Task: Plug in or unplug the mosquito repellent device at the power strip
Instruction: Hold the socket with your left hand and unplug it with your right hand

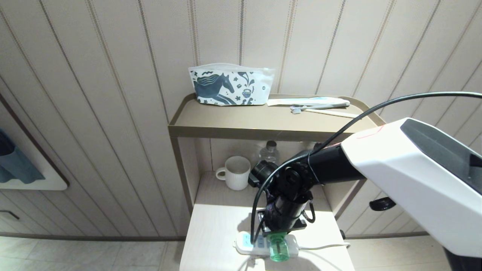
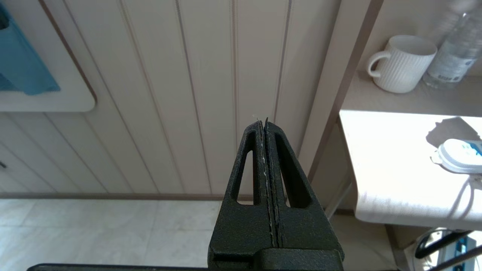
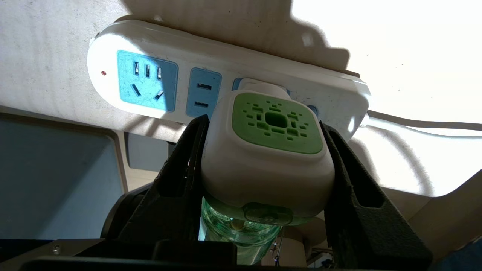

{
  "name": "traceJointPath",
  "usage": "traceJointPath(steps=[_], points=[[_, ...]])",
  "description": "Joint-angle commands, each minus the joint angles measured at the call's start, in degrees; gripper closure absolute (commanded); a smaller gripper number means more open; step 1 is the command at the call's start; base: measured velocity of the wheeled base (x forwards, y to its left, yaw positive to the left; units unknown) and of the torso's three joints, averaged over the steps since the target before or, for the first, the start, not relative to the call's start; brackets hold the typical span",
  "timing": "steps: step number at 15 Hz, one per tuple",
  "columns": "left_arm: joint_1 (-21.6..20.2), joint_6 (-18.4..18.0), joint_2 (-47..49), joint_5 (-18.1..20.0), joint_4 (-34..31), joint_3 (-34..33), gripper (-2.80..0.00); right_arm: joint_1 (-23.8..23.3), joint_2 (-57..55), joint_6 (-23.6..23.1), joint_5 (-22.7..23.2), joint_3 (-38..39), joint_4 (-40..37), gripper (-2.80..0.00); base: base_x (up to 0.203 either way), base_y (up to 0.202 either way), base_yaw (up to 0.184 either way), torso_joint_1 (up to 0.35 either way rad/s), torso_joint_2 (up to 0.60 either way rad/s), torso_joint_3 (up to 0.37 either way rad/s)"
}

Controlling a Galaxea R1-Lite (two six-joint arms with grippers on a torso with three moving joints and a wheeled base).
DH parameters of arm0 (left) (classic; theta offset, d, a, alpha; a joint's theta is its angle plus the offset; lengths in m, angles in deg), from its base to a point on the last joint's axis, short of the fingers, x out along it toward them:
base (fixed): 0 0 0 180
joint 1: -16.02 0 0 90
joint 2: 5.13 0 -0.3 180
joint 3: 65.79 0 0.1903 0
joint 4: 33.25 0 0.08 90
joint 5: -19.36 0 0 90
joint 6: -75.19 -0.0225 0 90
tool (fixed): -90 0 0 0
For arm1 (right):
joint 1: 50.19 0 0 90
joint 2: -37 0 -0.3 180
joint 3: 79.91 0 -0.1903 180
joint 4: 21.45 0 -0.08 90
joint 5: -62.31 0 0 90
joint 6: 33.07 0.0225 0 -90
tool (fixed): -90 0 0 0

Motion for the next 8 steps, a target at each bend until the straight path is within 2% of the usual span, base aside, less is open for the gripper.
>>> traceJointPath(steps=[1,4,6,8], points=[[0.00,0.48,1.66,0.37,-0.42,7.41,0.00,-0.01,1.33,0.19,0.08,0.68,-0.04,0.00,0.000,0.000,0.000,0.000,0.00,0.000],[-0.08,6.13,15.07,2.86,-4.56,20.99,0.00,-0.01,2.12,0.23,0.18,0.31,0.03,0.00,0.000,0.000,0.000,0.000,0.00,0.000],[-0.10,9.10,29.14,8.56,-7.84,26.53,0.00,-0.01,2.72,0.15,0.23,-0.35,0.12,0.00,0.000,0.000,0.000,0.000,0.00,0.000],[0.96,10.73,41.84,15.10,-9.82,29.33,0.00,-0.01,3.51,-0.20,0.23,-0.79,0.12,0.00,0.000,0.000,0.000,0.000,0.00,0.000]])
